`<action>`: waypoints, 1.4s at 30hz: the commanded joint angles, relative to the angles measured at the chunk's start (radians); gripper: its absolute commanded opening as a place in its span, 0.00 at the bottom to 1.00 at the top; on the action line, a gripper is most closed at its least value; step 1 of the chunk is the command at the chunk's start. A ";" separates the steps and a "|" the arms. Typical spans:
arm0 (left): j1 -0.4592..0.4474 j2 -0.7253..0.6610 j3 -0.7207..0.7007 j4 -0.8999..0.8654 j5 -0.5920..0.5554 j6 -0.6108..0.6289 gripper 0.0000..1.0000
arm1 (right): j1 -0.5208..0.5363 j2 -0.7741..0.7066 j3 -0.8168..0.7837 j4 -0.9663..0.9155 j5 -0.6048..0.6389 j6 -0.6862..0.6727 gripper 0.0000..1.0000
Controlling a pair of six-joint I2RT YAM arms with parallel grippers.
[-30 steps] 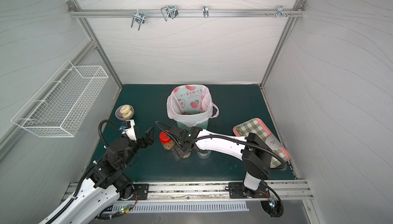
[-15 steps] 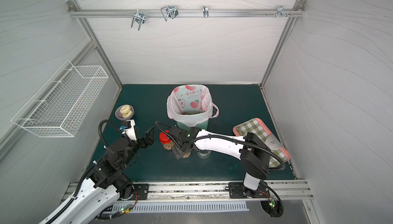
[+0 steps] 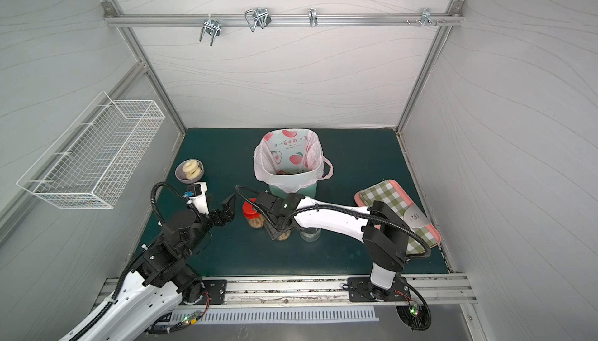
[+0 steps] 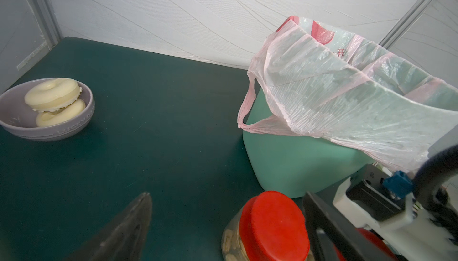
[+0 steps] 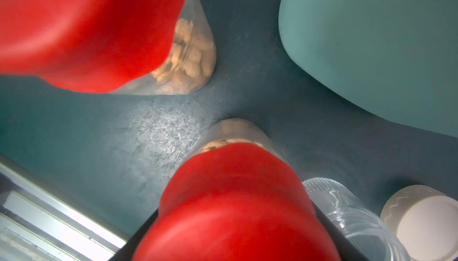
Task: Empty moldy peanuts from jars
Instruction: Pick up the jar from the center of the board.
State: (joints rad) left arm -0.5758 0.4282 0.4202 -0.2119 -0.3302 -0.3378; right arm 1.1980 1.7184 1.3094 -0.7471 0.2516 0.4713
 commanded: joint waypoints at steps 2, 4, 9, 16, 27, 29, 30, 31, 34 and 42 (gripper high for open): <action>0.006 -0.019 0.038 0.046 0.069 0.040 0.95 | 0.005 -0.034 0.048 -0.074 -0.014 -0.021 0.63; 0.006 -0.028 0.040 0.059 0.119 0.056 0.95 | -0.002 -0.065 0.053 -0.098 -0.027 -0.033 0.63; 0.004 -0.016 0.047 0.118 0.282 0.082 0.95 | -0.045 -0.158 0.049 -0.165 -0.086 -0.069 0.63; -0.159 0.059 0.080 0.177 0.330 0.181 1.00 | -0.130 -0.271 0.094 -0.300 -0.195 -0.155 0.63; -0.476 0.353 0.172 0.343 0.266 0.322 1.00 | -0.248 -0.335 0.253 -0.514 -0.313 -0.297 0.62; -0.485 0.387 0.179 0.361 0.275 0.323 1.00 | -0.256 -0.352 0.278 -0.540 -0.335 -0.307 0.62; -0.490 0.397 0.184 0.362 0.272 0.325 1.00 | -0.256 -0.357 0.288 -0.547 -0.344 -0.310 0.62; -0.495 0.407 0.188 0.362 0.269 0.328 1.00 | -0.258 -0.365 0.299 -0.556 -0.355 -0.312 0.62; -0.498 0.417 0.190 0.372 0.272 0.329 1.00 | -0.259 -0.379 0.321 -0.571 -0.381 -0.315 0.62; -0.499 0.411 0.179 0.399 0.293 0.319 1.00 | -0.258 -0.389 0.345 -0.524 -0.530 -0.301 0.60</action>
State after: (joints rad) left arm -1.0702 0.8448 0.5568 0.1219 -0.0532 -0.0334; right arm 0.9386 1.3422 1.6325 -1.2697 -0.1707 0.1833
